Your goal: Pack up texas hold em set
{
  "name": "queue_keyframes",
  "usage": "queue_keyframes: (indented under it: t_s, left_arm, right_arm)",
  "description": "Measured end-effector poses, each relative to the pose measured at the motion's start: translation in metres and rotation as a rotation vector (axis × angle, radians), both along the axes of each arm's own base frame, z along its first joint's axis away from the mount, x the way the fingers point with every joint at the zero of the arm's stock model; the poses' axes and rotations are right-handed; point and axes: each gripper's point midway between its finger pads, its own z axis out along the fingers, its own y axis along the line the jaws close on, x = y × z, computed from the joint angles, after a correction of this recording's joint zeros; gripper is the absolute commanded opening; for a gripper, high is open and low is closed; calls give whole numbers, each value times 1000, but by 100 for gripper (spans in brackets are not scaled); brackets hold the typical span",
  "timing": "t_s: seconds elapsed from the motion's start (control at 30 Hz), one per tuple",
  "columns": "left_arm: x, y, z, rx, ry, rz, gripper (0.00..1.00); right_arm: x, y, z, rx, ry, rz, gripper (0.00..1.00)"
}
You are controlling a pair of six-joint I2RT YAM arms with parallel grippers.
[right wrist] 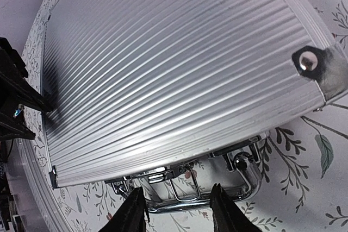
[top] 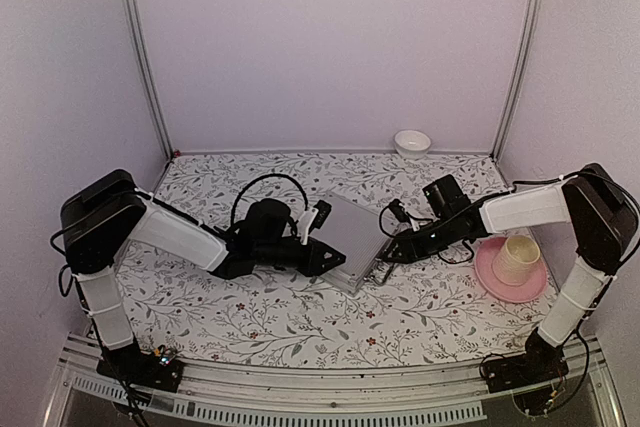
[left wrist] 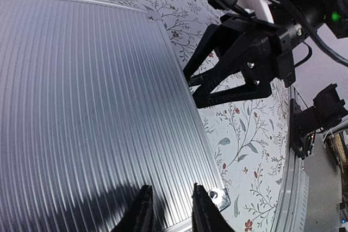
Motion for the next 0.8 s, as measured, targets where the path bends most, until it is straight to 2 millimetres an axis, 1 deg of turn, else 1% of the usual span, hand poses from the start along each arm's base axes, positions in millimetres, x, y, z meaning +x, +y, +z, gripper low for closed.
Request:
queue_keyframes:
  t_s: [0.43,0.8]
  left_arm:
    - [0,0,0,-1,3,1,26]
    - [0,0,0,-1,3,1,26]
  right_arm:
    - [-1,-1,-18,-50,12,52,36]
    - [-1,1,-21,-51,-10,93,29]
